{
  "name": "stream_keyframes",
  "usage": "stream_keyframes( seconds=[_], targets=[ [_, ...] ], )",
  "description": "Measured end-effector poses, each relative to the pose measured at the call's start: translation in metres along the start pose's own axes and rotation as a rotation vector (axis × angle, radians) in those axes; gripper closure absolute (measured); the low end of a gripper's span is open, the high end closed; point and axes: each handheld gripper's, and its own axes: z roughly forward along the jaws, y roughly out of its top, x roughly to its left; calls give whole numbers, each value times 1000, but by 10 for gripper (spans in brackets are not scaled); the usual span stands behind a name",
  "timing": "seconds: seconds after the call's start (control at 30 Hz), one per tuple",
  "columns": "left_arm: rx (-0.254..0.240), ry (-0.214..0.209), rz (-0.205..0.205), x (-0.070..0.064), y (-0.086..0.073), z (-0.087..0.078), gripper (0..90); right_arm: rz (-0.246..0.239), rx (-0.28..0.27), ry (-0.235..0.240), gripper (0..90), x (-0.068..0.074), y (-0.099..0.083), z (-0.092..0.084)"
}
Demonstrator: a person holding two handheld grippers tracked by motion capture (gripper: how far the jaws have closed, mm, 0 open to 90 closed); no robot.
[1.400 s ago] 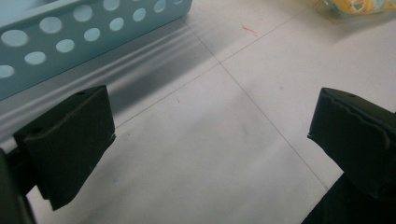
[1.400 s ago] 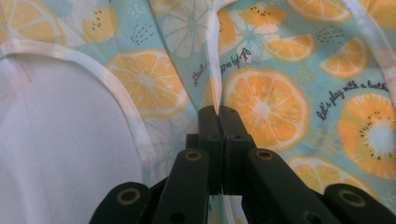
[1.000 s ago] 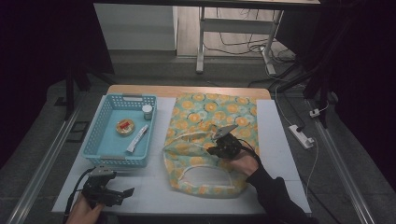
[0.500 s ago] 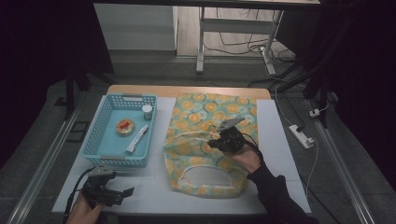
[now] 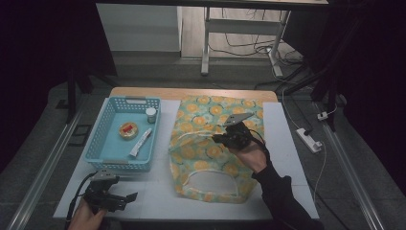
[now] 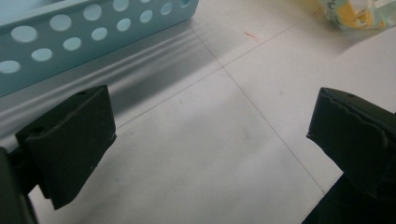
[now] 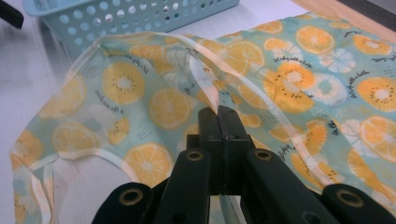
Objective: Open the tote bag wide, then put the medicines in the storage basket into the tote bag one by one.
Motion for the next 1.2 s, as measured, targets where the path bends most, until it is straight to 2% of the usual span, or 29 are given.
stream_keyframes(
  seconds=[0.37,0.87,1.13,1.2],
  targets=[
    [1,0,-1,0,0,0,9,14,-38,-18,900,-1,13,-14],
    [6,0,5,0,0,1,13,19,-76,-31,900,-4,17,-23],
    [1,2,4,-1,0,0,12,22,-65,-27,900,-5,14,-21],
    [-3,-8,1,0,0,-1,12,22,-63,-27,900,-6,14,-21]
  ],
)
